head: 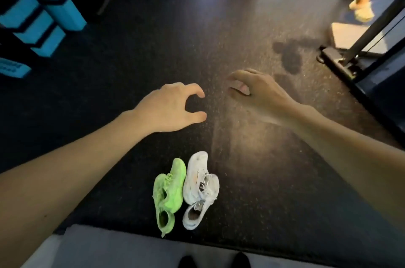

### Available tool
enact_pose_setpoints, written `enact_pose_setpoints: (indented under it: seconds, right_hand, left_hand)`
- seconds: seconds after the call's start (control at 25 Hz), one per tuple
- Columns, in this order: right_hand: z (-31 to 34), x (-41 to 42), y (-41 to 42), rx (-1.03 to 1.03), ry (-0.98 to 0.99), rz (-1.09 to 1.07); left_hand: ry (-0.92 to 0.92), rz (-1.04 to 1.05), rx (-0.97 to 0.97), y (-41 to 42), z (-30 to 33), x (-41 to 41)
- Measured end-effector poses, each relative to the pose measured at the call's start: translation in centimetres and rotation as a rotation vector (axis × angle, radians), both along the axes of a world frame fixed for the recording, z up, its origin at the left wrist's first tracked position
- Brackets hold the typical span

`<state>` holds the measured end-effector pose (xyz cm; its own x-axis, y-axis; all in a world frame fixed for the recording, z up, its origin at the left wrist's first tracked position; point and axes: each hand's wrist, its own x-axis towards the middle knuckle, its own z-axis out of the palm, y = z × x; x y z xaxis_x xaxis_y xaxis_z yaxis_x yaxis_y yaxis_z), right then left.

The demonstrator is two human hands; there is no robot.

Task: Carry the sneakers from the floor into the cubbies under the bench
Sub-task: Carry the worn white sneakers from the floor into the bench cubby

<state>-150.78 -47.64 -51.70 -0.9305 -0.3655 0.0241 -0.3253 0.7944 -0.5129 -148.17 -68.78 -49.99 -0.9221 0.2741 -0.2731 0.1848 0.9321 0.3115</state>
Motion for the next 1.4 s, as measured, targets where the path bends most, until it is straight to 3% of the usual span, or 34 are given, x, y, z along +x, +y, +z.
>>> enact_pose_setpoints:
  seconds: [0.36, 0.64, 0.88, 1.04, 1.2, 1.4]
  right_hand:
    - [-35.2, 7.0, -2.8, -0.037, -0.234, -0.008]
    - [-54.3, 15.3, -3.5, -0.025, -0.414, -0.076]
    - [-61.8, 21.2, -4.7, -0.054, -0.549, -0.115]
    - [-63.6, 23.8, -6.0, -0.044, -0.578, -0.046]
    - [-65.0, 24.9, -7.5, 0.167, -0.624, 0.078]
    - [-66.4, 25.2, -8.9, 0.364, -0.646, 0.168]
  left_hand:
    - [-0.209, 0.032, 0.032, -1.0, -35.1, 5.1]
    - [-0.278, 0.085, 0.028, -2.0, -52.3, 9.6]
    - [-0.35, 0.039, 0.032, -2.2, -58.4, 13.6]
    - [-0.255, -0.086, -0.131, -1.4, -59.9, 14.2]
    - [-0.141, -0.063, -0.358, 0.2, -60.9, 13.8]
    - [-0.045, 0.01, -0.419, 0.3, -61.4, 13.9]
